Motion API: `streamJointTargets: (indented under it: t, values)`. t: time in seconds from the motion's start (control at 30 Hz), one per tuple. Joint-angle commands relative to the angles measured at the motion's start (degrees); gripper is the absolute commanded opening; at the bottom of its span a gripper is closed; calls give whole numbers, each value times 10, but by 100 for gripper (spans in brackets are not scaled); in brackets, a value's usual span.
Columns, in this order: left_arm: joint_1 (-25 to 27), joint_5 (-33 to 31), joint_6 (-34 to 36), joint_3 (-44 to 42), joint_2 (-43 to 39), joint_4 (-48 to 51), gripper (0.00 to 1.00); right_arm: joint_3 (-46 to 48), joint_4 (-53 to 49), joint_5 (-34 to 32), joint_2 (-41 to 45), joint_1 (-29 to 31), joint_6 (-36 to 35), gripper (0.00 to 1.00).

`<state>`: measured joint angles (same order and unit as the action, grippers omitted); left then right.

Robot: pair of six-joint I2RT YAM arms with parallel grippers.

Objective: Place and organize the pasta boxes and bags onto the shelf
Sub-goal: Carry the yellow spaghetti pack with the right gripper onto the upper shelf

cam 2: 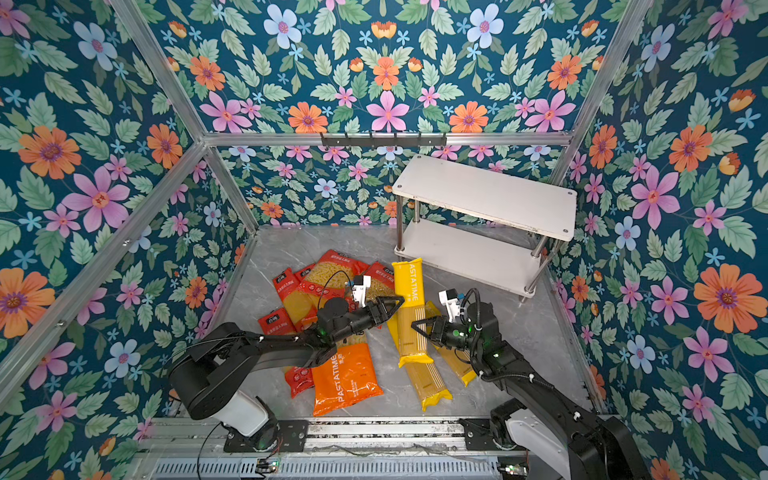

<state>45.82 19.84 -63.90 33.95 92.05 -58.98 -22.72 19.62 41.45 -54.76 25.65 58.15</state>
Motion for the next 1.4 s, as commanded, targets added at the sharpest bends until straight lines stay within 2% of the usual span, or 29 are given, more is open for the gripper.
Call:
streamJointTargets:
  t: [0.0, 0.13, 0.2, 0.3, 0.43, 0.6, 0.87, 0.93, 1.0, 1.13, 1.27, 1.37]
  values:
    - [-1, 28, 7, 15, 12, -46, 75, -23, 53, 3, -5, 23, -9, 12]
    - [-8, 38, -9, 22, 30, -76, 53, -26, 59, -1, -16, 33, -4, 13]
    - [-18, 41, -16, 20, 33, -89, 38, -24, 62, -5, -19, 34, 1, 17]
    - [-30, 50, -18, 29, 31, -93, 23, -22, 57, -10, -23, 34, 3, 30]
    - [-44, 60, -23, 53, 28, -79, 10, -5, 50, -28, -25, 34, 7, 46]
    - [-69, 76, -51, 93, 31, -77, 9, 19, 48, -52, -22, 33, -7, 57]
    - [-69, 103, -83, 132, 46, -87, 10, -12, 59, -45, -38, 34, -36, 56]
    - [-69, 103, -83, 134, 43, -82, 10, -24, 70, -38, -49, 34, -34, 51]
    - [-69, 101, -71, 140, 36, -66, 11, -31, 90, -34, -62, 34, -24, 39]
    - [-72, 103, -57, 152, 27, -37, 15, -42, 109, -34, -63, 34, -15, 26]
    - [-81, 107, -64, 159, 23, -37, 24, -71, 82, -37, -47, 34, -28, 17]
    - [-88, 112, -67, 163, 17, -36, 36, -108, 55, -41, -39, 34, -39, 13]
